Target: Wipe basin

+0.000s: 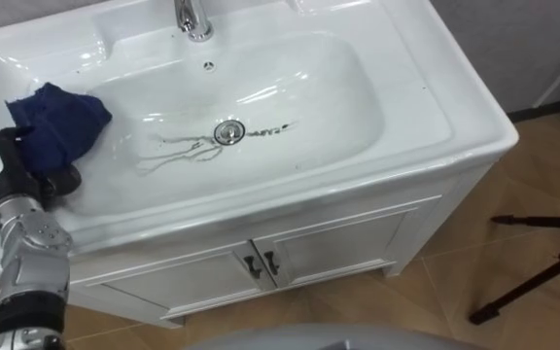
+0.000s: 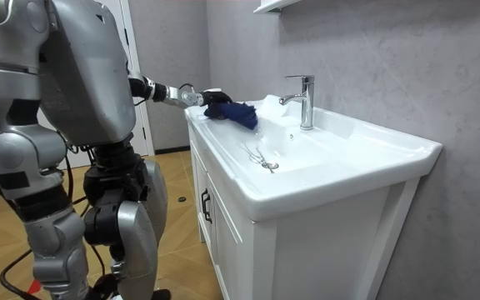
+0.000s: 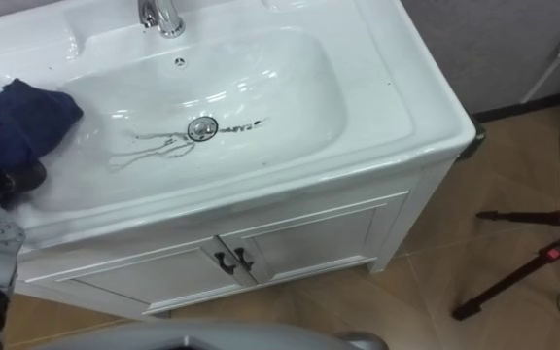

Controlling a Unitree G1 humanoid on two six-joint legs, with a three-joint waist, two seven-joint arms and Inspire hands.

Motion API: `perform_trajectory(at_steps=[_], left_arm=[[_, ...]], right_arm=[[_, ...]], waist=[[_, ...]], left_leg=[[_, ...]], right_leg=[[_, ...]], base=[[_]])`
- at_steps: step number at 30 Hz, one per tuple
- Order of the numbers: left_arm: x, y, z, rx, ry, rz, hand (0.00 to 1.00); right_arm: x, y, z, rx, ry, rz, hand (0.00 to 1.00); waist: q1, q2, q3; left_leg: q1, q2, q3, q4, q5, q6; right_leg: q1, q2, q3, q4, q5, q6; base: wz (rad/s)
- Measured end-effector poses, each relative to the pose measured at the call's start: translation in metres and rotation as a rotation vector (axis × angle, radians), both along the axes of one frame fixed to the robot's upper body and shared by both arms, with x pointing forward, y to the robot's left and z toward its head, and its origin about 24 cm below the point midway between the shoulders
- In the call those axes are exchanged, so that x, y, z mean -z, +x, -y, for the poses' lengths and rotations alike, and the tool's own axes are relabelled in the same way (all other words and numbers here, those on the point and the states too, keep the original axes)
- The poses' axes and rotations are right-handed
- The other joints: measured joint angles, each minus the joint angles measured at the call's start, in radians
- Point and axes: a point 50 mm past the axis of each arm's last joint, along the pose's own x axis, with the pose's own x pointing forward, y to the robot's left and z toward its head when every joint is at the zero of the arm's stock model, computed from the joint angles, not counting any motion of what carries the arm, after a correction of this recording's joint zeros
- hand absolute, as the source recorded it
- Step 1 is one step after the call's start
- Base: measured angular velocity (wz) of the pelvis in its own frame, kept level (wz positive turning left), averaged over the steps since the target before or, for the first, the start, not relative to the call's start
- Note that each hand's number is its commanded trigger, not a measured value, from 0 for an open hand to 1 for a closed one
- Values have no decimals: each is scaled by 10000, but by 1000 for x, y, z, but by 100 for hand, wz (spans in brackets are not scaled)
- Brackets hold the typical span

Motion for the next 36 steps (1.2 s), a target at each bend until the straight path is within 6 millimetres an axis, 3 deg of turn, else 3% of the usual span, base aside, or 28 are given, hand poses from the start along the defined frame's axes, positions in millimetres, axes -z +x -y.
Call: perform_trajectory(at_steps=[17, 21, 28, 36], left_arm=[[0, 2, -2, -286, -538, 156, 100], [1, 5, -5, -1037, -1978, 916, 100], [8, -10, -10, -2424, -4143, 2459, 100], [2, -10, -1, -2199, -3430, 2643, 100]], right_arm=[[-1, 12, 3, -81, -231, 294, 0], [-1, 15, 3, 23, -240, 513, 0], [-1, 17, 3, -276, -271, 587, 0], [0, 10, 1, -238, -270, 495, 0]], waist=[[21, 92, 0], [81, 128, 0], [106, 139, 2], [106, 89, 7]], left_leg=[[50, 4, 35, 1, 3, 1], [27, 3, 16, 4, 3, 2], [48, -2, -10, 10, 4, 3], [63, -5, -110, 13, 4, 2]], right_leg=[[-11, -10, -26, 91, -6, 7], [-5, -22, -92, 56, -6, 7], [8, -22, -107, 83, -14, 15], [134, -24, -234, -25, -13, 12]], base=[[0], [2], [1], [4]])
